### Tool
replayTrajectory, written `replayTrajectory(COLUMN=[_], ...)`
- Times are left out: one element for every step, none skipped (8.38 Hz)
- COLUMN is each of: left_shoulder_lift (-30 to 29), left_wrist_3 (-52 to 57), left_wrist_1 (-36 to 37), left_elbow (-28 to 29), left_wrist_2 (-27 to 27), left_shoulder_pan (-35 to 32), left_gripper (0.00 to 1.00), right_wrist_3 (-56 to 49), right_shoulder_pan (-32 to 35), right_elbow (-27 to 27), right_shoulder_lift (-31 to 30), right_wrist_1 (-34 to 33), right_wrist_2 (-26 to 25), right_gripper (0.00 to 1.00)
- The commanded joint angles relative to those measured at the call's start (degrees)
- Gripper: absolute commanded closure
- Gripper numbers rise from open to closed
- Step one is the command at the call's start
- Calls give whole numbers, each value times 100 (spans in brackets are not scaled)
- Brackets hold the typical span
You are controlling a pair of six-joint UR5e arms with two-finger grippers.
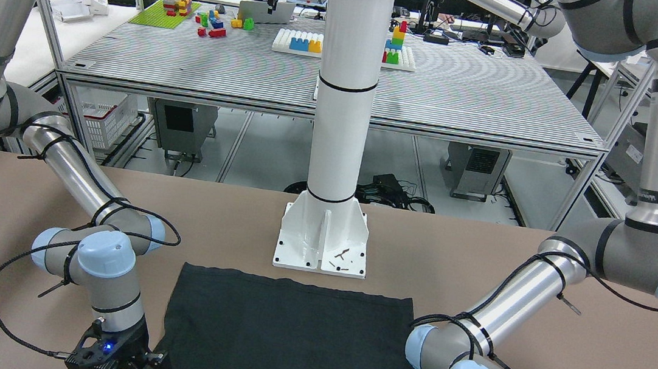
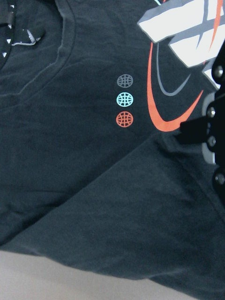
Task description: Fold clothes
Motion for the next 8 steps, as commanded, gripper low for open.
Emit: replayTrajectory(left_shoulder_lift=[-332, -359, -359, -359, -359, -551, -605, -614], left_wrist_3=[-43, -61, -96, -105, -122, -140, -166, -288], left_wrist_1=[-40, -41, -41, -49, -49, -41, -49, -49], left_elbow=[503, 531, 566, 558, 584, 750, 777, 751], left_wrist_2=[202, 350, 509, 510, 519, 623, 677, 686], left_shoulder_pan=[44, 114, 132, 158, 176, 185, 246, 333], left_gripper=[100, 100, 100, 100, 100, 100, 100, 100], right_wrist_3=[11, 11, 11, 2, 2, 11, 11, 20], right_shoulder_pan=[-32, -50, -59, -59, -59, -59, -59, -67], right_elbow=[-48, -49, -110, -110, -101, -101, -93, -93], right_shoulder_lift=[0, 0, 9, 9, 18, 18, 18, 18], right_wrist_1=[8, -1, 8, 8, 8, 8, 8, 8], right_wrist_2=[-20, -20, -20, -90, -125, -125, -143, -143], right_gripper=[6, 6, 6, 6, 6, 6, 6, 6])
